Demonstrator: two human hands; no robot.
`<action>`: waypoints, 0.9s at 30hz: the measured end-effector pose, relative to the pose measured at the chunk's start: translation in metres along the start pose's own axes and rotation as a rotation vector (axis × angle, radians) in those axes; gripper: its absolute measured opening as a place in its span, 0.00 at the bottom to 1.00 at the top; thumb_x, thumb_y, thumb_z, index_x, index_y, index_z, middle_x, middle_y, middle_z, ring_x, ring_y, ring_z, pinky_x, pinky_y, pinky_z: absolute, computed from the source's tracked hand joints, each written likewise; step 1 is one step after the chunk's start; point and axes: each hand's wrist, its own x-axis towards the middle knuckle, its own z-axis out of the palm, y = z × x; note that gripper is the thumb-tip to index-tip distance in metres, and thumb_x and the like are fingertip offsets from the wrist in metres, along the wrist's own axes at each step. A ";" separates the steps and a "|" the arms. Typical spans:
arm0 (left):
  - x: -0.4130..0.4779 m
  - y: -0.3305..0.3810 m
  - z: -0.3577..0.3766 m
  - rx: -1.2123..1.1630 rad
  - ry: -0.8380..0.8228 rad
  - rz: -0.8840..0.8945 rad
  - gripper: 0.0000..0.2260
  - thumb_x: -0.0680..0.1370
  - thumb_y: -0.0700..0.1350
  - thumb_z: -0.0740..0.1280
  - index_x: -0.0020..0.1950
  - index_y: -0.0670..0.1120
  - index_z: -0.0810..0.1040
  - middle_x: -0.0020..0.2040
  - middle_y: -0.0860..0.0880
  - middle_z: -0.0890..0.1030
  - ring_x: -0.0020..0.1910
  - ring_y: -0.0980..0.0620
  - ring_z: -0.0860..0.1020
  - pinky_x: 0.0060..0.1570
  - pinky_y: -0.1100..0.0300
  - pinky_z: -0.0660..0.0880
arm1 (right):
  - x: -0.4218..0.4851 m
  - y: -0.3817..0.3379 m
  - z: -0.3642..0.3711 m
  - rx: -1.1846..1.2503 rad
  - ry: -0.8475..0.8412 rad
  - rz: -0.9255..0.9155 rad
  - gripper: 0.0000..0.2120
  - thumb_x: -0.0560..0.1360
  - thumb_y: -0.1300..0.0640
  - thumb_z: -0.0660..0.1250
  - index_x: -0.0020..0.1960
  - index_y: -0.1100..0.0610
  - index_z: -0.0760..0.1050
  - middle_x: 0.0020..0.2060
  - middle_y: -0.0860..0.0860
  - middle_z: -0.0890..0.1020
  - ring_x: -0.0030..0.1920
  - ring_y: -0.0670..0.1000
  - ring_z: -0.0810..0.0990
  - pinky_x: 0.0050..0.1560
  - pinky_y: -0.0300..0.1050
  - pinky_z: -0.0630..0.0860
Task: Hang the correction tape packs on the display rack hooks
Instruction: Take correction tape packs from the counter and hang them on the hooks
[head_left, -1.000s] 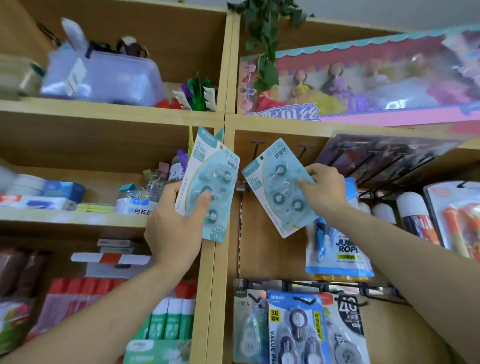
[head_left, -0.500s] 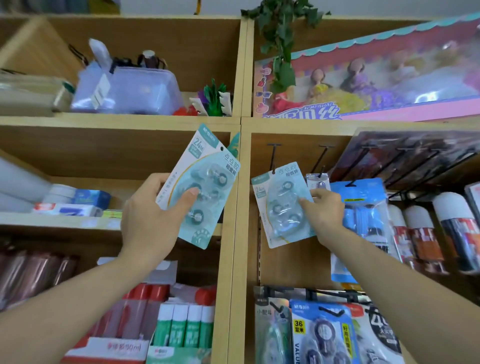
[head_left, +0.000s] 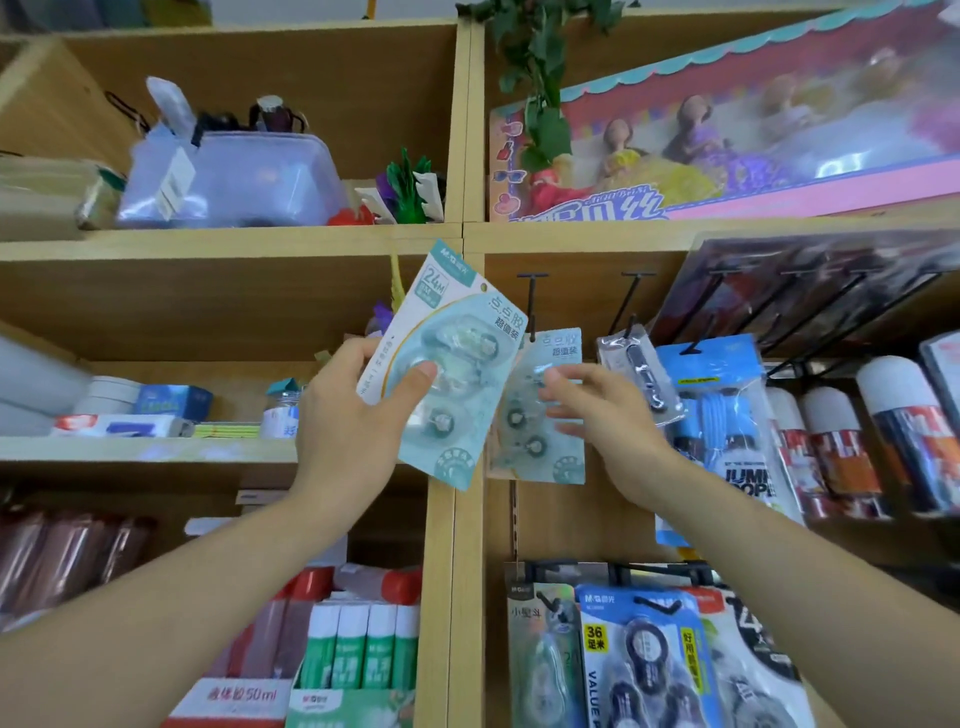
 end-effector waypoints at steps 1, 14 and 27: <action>-0.002 0.000 0.006 -0.031 -0.013 -0.004 0.10 0.75 0.56 0.73 0.50 0.53 0.79 0.45 0.56 0.83 0.45 0.52 0.83 0.45 0.39 0.80 | -0.008 -0.004 0.004 0.106 -0.120 0.078 0.22 0.73 0.45 0.73 0.62 0.55 0.76 0.52 0.53 0.85 0.53 0.53 0.84 0.53 0.46 0.81; -0.005 -0.038 0.042 0.718 -0.234 0.388 0.31 0.79 0.66 0.51 0.76 0.52 0.68 0.77 0.51 0.68 0.77 0.52 0.62 0.72 0.52 0.60 | -0.006 -0.016 -0.039 0.170 0.034 -0.011 0.22 0.74 0.64 0.73 0.65 0.53 0.73 0.53 0.52 0.85 0.51 0.56 0.86 0.50 0.59 0.83; -0.015 -0.077 0.052 0.878 -0.309 0.388 0.39 0.75 0.67 0.49 0.83 0.53 0.46 0.83 0.52 0.43 0.82 0.50 0.50 0.80 0.50 0.50 | 0.036 0.000 -0.064 -0.366 0.050 -0.263 0.32 0.75 0.61 0.74 0.73 0.44 0.67 0.62 0.48 0.80 0.60 0.48 0.80 0.56 0.51 0.81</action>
